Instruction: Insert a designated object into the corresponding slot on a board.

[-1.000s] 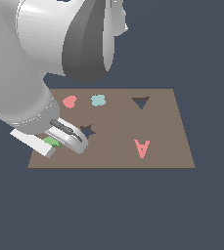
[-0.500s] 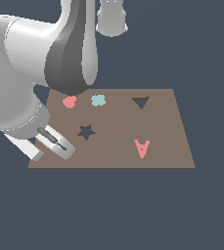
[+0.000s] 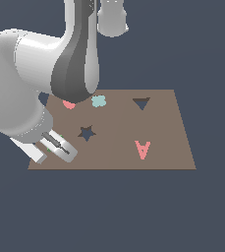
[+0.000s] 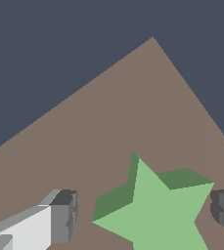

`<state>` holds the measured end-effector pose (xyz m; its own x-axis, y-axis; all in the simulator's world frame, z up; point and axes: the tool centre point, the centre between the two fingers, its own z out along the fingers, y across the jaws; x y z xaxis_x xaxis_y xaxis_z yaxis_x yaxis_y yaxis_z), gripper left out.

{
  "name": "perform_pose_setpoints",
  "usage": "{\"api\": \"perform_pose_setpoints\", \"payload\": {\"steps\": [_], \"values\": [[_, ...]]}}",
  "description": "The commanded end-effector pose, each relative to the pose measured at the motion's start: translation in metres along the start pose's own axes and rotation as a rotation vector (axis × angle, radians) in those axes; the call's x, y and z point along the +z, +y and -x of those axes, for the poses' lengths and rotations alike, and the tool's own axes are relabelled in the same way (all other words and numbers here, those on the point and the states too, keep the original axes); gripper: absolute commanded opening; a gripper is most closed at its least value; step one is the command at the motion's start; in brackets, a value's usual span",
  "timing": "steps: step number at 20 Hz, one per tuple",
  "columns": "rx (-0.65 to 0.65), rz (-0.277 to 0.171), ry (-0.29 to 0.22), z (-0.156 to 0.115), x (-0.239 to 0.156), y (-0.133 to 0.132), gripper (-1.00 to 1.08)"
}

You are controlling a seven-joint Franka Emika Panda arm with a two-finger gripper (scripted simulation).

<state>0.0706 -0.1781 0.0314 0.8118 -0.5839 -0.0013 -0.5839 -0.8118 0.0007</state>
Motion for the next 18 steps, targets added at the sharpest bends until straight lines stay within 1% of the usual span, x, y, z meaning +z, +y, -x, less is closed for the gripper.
{"api": "perform_pose_setpoints", "payload": {"steps": [1,18], "values": [[0.001,-0.001,0.001,-0.0005,0.0015,-0.0001,-1.0],[0.003,0.0,0.001,-0.0001,-0.0017,-0.0002,-1.0]]}}
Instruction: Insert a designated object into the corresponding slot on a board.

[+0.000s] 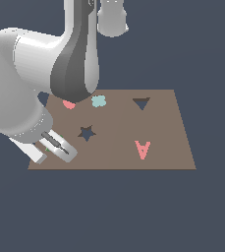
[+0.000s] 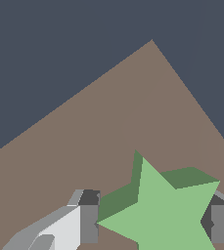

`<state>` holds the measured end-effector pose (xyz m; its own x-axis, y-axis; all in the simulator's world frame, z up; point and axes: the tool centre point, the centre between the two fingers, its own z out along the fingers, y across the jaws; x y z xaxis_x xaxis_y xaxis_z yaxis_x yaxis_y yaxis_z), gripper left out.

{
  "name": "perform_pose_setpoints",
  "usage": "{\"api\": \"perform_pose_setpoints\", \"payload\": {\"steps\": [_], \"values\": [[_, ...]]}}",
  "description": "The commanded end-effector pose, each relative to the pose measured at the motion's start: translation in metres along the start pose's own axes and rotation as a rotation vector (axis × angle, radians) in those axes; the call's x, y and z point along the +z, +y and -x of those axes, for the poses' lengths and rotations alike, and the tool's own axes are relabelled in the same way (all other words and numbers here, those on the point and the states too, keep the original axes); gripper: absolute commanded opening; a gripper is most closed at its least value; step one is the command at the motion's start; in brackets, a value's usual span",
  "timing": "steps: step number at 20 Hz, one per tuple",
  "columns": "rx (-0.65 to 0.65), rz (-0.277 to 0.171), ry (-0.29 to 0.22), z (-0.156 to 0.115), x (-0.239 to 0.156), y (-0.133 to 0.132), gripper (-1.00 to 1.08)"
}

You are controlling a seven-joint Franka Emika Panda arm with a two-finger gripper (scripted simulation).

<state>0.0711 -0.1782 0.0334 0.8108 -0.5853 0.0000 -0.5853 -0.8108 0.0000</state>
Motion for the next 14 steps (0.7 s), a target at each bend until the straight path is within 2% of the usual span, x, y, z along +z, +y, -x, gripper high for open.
{"api": "perform_pose_setpoints", "payload": {"steps": [1,7,14], "values": [[0.005,0.0,0.0,0.001,0.0,0.0,-1.0],[0.056,0.0,0.0,0.007,0.0,-0.001,-1.0],[0.177,0.0,0.0,0.022,-0.001,-0.006,-1.0]]}}
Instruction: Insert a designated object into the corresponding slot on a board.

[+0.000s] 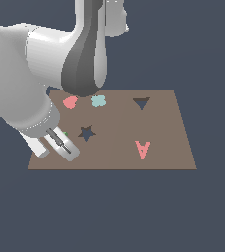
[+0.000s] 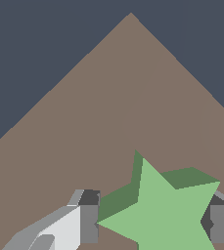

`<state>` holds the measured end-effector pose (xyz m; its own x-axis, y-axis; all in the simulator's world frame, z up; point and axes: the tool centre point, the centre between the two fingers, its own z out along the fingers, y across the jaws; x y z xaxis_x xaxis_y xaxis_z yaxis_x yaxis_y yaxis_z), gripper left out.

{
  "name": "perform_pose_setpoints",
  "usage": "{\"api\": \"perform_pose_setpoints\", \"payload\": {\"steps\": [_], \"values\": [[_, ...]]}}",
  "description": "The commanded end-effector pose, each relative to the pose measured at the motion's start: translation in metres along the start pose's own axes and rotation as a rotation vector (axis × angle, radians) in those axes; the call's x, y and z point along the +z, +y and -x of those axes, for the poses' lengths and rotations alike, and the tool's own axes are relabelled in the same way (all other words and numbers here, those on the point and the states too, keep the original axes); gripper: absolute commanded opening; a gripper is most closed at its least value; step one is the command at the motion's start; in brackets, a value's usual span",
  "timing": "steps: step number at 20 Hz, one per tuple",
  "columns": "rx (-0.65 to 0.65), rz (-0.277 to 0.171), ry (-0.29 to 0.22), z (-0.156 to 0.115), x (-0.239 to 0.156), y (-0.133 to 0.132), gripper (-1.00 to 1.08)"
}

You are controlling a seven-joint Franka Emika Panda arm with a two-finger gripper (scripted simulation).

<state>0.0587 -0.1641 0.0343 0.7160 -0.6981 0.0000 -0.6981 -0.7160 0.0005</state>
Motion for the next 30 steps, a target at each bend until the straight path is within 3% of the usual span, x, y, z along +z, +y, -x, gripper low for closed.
{"api": "perform_pose_setpoints", "payload": {"steps": [1,17,30], "values": [[0.052,0.0,0.001,0.007,-0.001,-0.002,-1.0],[0.489,0.0,0.002,0.056,-0.005,-0.028,-1.0],[0.658,0.0,0.002,0.071,-0.006,-0.045,-1.0]]}}
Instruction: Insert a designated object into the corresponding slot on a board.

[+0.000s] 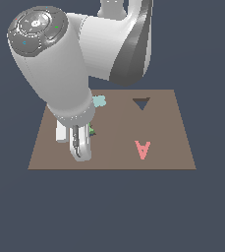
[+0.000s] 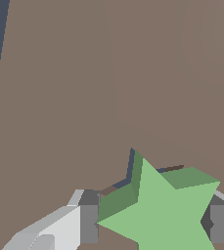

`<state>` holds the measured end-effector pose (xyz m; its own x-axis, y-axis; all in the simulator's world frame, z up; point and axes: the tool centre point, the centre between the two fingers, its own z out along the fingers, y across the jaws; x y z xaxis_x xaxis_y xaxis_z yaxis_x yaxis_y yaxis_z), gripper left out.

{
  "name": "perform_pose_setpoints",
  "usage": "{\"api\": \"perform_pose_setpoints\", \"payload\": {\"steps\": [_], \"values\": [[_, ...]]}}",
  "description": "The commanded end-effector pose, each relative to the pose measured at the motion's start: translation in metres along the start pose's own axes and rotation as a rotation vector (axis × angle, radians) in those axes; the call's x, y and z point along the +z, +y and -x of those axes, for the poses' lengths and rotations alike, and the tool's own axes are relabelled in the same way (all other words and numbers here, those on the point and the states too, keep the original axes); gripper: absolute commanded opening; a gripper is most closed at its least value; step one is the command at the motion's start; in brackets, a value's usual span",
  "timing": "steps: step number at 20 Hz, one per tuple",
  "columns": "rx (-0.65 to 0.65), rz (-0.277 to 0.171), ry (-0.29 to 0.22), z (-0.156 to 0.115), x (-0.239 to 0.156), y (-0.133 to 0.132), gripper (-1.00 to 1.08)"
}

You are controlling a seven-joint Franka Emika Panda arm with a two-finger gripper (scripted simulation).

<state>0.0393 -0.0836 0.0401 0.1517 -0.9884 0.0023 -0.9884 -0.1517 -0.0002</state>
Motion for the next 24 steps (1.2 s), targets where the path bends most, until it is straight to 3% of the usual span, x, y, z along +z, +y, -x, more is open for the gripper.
{"api": "perform_pose_setpoints", "payload": {"steps": [1,14,15,24], "values": [[0.017,0.0,0.0,0.002,0.0,-0.001,-1.0],[0.022,0.0,0.0,0.002,0.01,-0.001,-1.0],[0.022,0.0,0.0,0.002,0.01,-0.001,1.0],[0.022,0.0,0.0,0.002,0.01,-0.001,1.0]]}}
